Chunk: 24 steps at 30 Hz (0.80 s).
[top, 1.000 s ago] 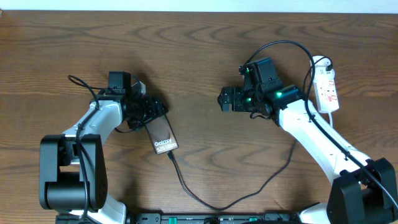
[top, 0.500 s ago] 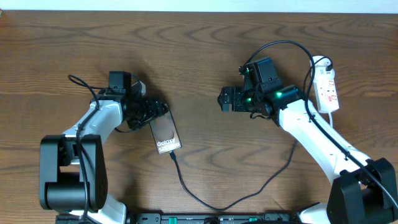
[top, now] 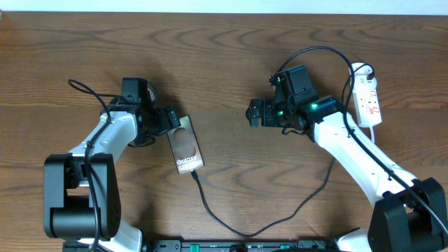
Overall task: Plug charger to phone and switch on socket
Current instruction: 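Lay the phone flat screen-up on the table with the left gripper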
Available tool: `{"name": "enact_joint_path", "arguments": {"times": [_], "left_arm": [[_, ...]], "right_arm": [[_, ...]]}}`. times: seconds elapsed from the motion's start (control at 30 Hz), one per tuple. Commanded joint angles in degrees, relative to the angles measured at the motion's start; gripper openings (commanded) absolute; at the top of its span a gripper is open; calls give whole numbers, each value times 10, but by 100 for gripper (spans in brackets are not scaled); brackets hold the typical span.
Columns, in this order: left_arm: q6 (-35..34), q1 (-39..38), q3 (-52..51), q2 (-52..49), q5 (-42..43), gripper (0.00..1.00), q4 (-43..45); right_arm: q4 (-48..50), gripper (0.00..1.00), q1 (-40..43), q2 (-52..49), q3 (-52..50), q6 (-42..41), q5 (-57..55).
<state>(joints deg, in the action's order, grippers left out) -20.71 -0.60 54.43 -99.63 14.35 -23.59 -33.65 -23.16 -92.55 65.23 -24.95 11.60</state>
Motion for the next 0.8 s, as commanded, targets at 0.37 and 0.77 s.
{"name": "enact_joint_path", "arguments": {"times": [0.37, 0.77], "left_arm": [[5, 5, -15, -13, -39, 98, -10], [5, 5, -16, -13, -39, 98, -10]], "right_arm": [[-5, 99, -2, 5, 3, 8, -23], [-4, 99, -2, 5, 3, 8, -23]]}}
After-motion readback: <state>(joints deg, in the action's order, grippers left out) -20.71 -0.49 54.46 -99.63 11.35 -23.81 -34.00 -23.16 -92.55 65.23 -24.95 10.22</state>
